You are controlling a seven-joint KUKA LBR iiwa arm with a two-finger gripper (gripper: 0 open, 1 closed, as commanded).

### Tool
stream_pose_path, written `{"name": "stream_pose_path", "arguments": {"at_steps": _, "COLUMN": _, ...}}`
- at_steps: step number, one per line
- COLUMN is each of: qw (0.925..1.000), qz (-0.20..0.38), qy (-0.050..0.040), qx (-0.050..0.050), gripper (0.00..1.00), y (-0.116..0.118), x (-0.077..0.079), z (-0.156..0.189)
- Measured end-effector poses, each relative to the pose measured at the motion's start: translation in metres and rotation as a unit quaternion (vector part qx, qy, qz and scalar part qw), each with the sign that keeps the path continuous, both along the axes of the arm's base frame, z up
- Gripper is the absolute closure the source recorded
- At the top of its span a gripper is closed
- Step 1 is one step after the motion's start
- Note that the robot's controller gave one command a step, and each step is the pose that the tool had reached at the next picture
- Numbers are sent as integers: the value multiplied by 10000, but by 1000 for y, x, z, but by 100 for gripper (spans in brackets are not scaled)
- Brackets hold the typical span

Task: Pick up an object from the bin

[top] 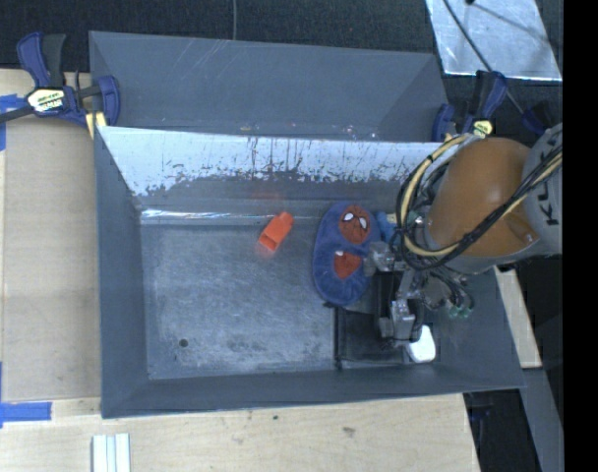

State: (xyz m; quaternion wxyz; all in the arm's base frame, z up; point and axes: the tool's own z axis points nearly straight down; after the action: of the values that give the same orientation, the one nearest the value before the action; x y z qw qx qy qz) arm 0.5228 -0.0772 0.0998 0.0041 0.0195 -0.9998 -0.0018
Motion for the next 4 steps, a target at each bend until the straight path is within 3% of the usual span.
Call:
{"name": "stream_pose_path", "arguments": {"at_steps": 1, "qw": 9982, "qz": -64, "qy": 572, "qx": 192, "gripper": 0, "y": -20, "x": 39, "z": -34}}
{"name": "stream_pose_path", "arguments": {"at_steps": 2, "qw": 9993, "qz": -346, "qy": -123, "qx": -18, "gripper": 0, "y": -1, "x": -5, "z": -25}}
{"name": "stream_pose_path", "arguments": {"at_steps": 3, "qw": 9983, "qz": -576, "qy": 81, "qx": 39, "gripper": 0, "y": -14, "x": 33, "z": -30}}
{"name": "stream_pose_path", "arguments": {"at_steps": 4, "qw": 9995, "qz": -284, "qy": -112, "qx": 3, "gripper": 0, "y": -22, "x": -13, "z": -27}}
